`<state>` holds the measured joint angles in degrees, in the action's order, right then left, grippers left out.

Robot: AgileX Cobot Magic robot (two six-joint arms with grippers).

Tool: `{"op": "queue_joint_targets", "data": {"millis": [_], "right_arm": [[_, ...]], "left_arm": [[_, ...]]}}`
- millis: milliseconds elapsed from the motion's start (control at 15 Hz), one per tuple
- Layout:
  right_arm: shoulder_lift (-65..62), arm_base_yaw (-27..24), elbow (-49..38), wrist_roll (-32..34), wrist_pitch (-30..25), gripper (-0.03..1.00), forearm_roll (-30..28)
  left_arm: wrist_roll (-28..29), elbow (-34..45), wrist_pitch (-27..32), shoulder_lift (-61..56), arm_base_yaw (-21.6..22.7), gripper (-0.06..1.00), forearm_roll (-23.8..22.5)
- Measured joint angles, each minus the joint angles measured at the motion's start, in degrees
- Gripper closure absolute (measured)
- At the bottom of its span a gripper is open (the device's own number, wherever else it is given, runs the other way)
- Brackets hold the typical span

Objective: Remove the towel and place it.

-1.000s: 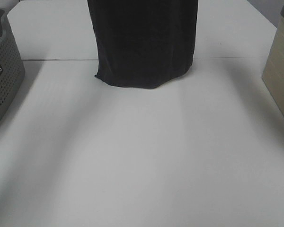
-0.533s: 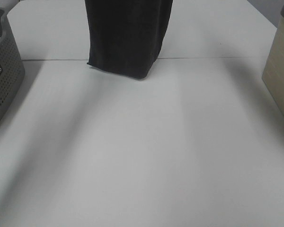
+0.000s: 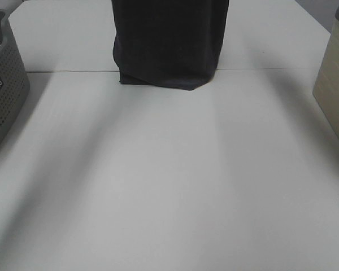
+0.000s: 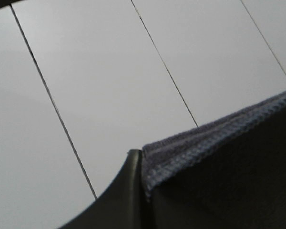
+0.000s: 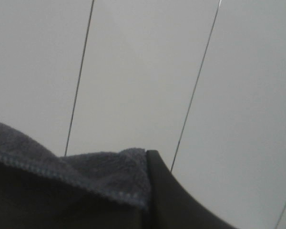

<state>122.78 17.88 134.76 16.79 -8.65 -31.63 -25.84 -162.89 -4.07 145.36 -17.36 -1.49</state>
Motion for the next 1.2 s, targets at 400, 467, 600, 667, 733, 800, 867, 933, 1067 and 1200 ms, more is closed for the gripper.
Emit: {"op": "queue_joint_targets", "data": {"millis": [400, 467, 600, 667, 733, 800, 867, 933, 1067, 1200], "right_arm": [[-3.72, 0.0, 0.0, -10.43, -33.0, 0.96, 19.37], [-5.1, 0.0, 0.0, -13.35, -38.73, 0.96, 22.57], [-7.16, 0.06, 0.0, -17.25, -50.65, 0.96, 26.24], [-7.51, 0.06, 0.0, -18.16, -53.51, 0.96, 26.76], [-7.91, 0.06, 0.0, -19.65, -57.75, 0.96, 27.33], [-8.19, 0.06, 0.0, -20.86, -59.7, 0.96, 27.44], [-8.48, 0.06, 0.0, -21.66, -60.22, 0.96, 27.56], [-8.82, 0.06, 0.0, -22.23, -60.28, 0.96, 27.79], [-10.2, 0.06, -1.26, -22.63, -60.45, 0.96, 29.11], [-14.32, 0.06, -7.85, -22.69, -60.62, 0.96, 32.2]], "left_arm": [[0.0, 0.0, 45.03, -7.16, -0.4, 0.94, 4.18], [0.0, 0.0, 51.97, -9.0, -0.4, 0.94, 5.1], [0.69, -0.11, 63.25, -11.06, -0.4, 0.94, 7.39], [1.38, -0.11, 66.12, -11.23, -0.4, 0.94, 7.85], [3.38, -0.11, 71.22, -11.29, -0.4, 0.94, 8.14], [6.53, 0.4, 72.99, -11.29, -0.4, 0.94, 8.42], [9.57, 1.26, 73.28, -11.29, -0.4, 0.94, 8.54], [12.66, 3.67, 73.34, -11.69, -0.4, 0.94, 8.59], [14.09, 12.38, 73.34, -15.47, -0.4, 0.94, 8.88], [13.58, 23.84, 73.28, -22.92, -0.4, 0.94, 9.11]]}}
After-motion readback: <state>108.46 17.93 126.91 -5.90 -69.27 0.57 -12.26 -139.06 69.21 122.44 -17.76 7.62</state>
